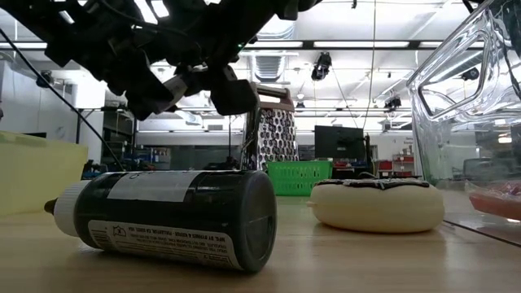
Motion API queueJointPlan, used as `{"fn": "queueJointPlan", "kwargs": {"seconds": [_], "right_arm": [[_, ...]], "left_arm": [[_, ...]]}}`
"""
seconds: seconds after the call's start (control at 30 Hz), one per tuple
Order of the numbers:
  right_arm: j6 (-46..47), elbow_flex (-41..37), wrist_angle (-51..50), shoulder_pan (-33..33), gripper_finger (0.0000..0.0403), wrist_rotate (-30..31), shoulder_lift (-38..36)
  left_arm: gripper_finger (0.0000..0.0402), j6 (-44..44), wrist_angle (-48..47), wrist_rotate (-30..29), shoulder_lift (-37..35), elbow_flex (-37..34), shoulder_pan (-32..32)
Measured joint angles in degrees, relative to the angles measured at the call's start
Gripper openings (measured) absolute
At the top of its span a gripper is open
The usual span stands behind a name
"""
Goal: Pick & Place Food Item
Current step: Put the violet ink bottle into the yellow bin
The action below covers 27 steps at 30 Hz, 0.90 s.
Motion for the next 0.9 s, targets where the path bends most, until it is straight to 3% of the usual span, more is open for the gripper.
{"fn": "queueJointPlan", "kwargs": {"seconds": [0.17, 0.37, 0.5, 0.77, 0.9], "right_arm": [[0.94, -0.11, 1.39, 0.02, 0.0131, 0.47, -0.72], [13.12, -0.13, 0.44, 0.27, 0.0232, -2.07, -6.08], [26.64, -0.11, -6.22, 0.57, 0.0253, -13.28, -11.73], [50.06, 0.83, -25.35, -1.34, 0.0228, -51.11, -25.06], [56.04, 4.76, -33.36, -3.31, 0.0214, -53.95, -28.46]], "left_arm": [[0.0115, 3.06, 0.38, -1.82, -1.45, -0.02, -0.04], [0.0108, 7.70, 9.14, -3.49, -5.63, -2.10, -0.11], [0.0102, 10.39, 14.57, -2.10, -8.68, -4.70, -0.41], [0.0096, 13.26, 25.11, -7.73, -12.17, -12.18, -1.75], [0.0096, 13.21, 28.99, -8.50, -11.62, -15.87, -1.73]]}}
